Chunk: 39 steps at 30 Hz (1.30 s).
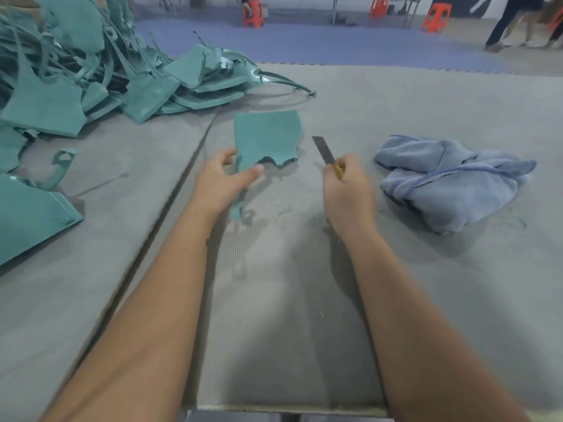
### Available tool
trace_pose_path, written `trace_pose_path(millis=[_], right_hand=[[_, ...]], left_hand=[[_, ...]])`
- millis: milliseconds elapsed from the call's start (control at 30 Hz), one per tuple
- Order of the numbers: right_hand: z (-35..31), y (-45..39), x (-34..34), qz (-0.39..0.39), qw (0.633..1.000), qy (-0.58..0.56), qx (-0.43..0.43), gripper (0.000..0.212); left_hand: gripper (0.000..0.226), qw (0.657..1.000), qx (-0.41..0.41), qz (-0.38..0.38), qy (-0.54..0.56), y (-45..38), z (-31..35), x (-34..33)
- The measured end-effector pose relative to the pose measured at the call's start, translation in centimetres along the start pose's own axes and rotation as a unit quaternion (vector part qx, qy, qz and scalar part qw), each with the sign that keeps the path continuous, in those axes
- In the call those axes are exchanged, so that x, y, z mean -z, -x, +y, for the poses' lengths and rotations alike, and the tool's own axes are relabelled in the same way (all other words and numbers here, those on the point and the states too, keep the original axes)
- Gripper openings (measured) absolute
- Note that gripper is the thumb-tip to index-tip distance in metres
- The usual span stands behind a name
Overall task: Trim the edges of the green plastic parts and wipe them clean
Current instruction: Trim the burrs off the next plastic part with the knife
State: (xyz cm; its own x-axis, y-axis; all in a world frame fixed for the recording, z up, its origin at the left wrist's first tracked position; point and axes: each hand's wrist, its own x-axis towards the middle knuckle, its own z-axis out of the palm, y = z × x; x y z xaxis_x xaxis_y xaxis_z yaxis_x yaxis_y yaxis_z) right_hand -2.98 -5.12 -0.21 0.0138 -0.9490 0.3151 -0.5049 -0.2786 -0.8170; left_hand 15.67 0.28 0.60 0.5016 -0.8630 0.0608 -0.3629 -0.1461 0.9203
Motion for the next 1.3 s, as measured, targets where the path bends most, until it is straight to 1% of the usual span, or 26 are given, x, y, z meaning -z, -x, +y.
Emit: trace_pose_path(millis=[33,67,100,133,200,233,267,333,367,400,433,500,533,567,600,667,733,767,800,867,933,1000,1067,1133,1233,1300], right_hand=[[0.1,0.0,0.0,-0.014,1.000,-0.009,-0.011,0.017],[0.2,-0.1,0.0,-0.026,0.999,-0.031,-0.022,0.022],[0.2,-0.1,-0.1,-0.033,0.997,-0.057,-0.034,0.025],[0.2,-0.2,-0.1,-0.037,0.995,-0.082,-0.048,0.027],[0.1,-0.3,-0.1,-0.043,0.989,-0.119,-0.073,0.027],[0.0,-0.3,-0.2,-0.046,0.987,-0.129,-0.079,0.029],[0.0,-0.3,-0.2,-0.051,0.986,-0.134,-0.081,0.031],[-0.1,-0.3,-0.4,-0.058,0.987,-0.135,-0.071,0.026],[-0.2,-0.3,-0.4,-0.061,0.987,-0.137,-0.063,0.023],[-0.3,-0.2,-0.5,-0.064,0.987,-0.140,-0.057,0.022],[-0.3,-0.1,-0.5,-0.065,0.986,-0.142,-0.050,0.022],[-0.5,0.1,-0.6,-0.062,0.986,-0.151,-0.038,0.023],[-0.6,0.3,-0.6,-0.058,0.985,-0.157,-0.034,0.023],[-0.6,0.3,-0.6,-0.052,0.984,-0.166,-0.030,0.021],[-0.7,0.4,-0.6,-0.049,0.983,-0.177,-0.028,0.019],[-0.7,0.4,-0.5,-0.053,0.980,-0.191,-0.033,0.016],[-0.6,0.3,-0.3,-0.063,0.977,-0.196,-0.051,0.017],[-0.5,0.3,-0.2,-0.071,0.976,-0.198,-0.061,0.017],[-0.5,0.2,-0.1,-0.079,0.974,-0.199,-0.068,0.018],[-0.3,0.2,0.0,-0.093,0.973,-0.198,-0.071,0.018],[-0.2,0.2,0.0,-0.094,0.972,-0.203,-0.067,0.020],[-0.3,0.3,-0.1,-0.085,0.971,-0.212,-0.067,0.028],[-0.3,0.3,-0.3,-0.083,0.969,-0.223,-0.065,0.037],[-0.4,0.3,-0.4,-0.104,0.967,-0.227,-0.055,0.041],[-0.4,0.4,-0.7,-0.146,0.967,-0.203,-0.043,0.040],[-0.2,0.4,-0.8,-0.150,0.971,-0.185,-0.034,0.036]], left_hand=[[0.076,0.997,-0.009,-0.041,-0.066,0.0,-0.1,0.0],[0.088,0.987,-0.022,-0.070,-0.142,0.1,-0.2,0.0],[0.094,0.973,-0.031,-0.082,-0.214,0.1,-0.2,-0.2],[0.092,0.959,-0.034,-0.079,-0.270,0.0,-0.2,-0.4],[0.072,0.944,-0.040,-0.063,-0.320,0.1,0.1,-1.0],[0.063,0.949,-0.045,-0.055,-0.306,0.2,0.3,-1.2],[0.060,0.961,-0.045,-0.051,-0.268,0.2,0.4,-1.4],[0.063,0.987,-0.038,-0.041,-0.152,0.5,0.4,-1.6],[0.066,0.995,-0.044,-0.023,-0.087,0.7,0.4,-1.5],[0.070,0.997,-0.072,0.013,-0.034,0.8,0.6,-1.4],[0.072,0.990,-0.125,0.062,-0.013,0.9,0.8,-1.3],[0.076,0.956,-0.251,0.139,-0.056,1.2,1.3,-1.0],[0.077,0.941,-0.294,0.154,-0.072,1.2,1.2,-1.0],[0.077,0.937,-0.304,0.150,-0.078,1.2,1.1,-1.1],[0.076,0.946,-0.287,0.130,-0.077,1.2,1.1,-1.1],[0.078,0.970,-0.220,0.043,-0.094,1.3,0.7,-1.6],[0.083,0.970,-0.179,-0.017,-0.163,1.4,0.3,-1.9],[0.083,0.964,-0.173,-0.013,-0.201,1.3,0.2,-1.9],[0.080,0.954,-0.169,0.018,-0.247,1.3,0.2,-2.0],[0.064,0.924,-0.139,0.107,-0.340,1.4,0.5,-1.9],[0.044,0.913,-0.091,0.142,-0.372,1.5,0.8,-1.8],[0.031,0.925,-0.092,0.140,-0.342,1.3,0.7,-1.3],[0.027,0.951,-0.117,0.145,-0.246,1.1,0.7,-1.0],[0.026,0.969,-0.140,0.131,-0.155,1.2,1.0,-1.4],[0.024,0.991,-0.110,0.033,-0.065,1.2,0.9,-3.1],[0.030,0.996,-0.075,-0.028,-0.024,1.3,0.7,-3.6]])
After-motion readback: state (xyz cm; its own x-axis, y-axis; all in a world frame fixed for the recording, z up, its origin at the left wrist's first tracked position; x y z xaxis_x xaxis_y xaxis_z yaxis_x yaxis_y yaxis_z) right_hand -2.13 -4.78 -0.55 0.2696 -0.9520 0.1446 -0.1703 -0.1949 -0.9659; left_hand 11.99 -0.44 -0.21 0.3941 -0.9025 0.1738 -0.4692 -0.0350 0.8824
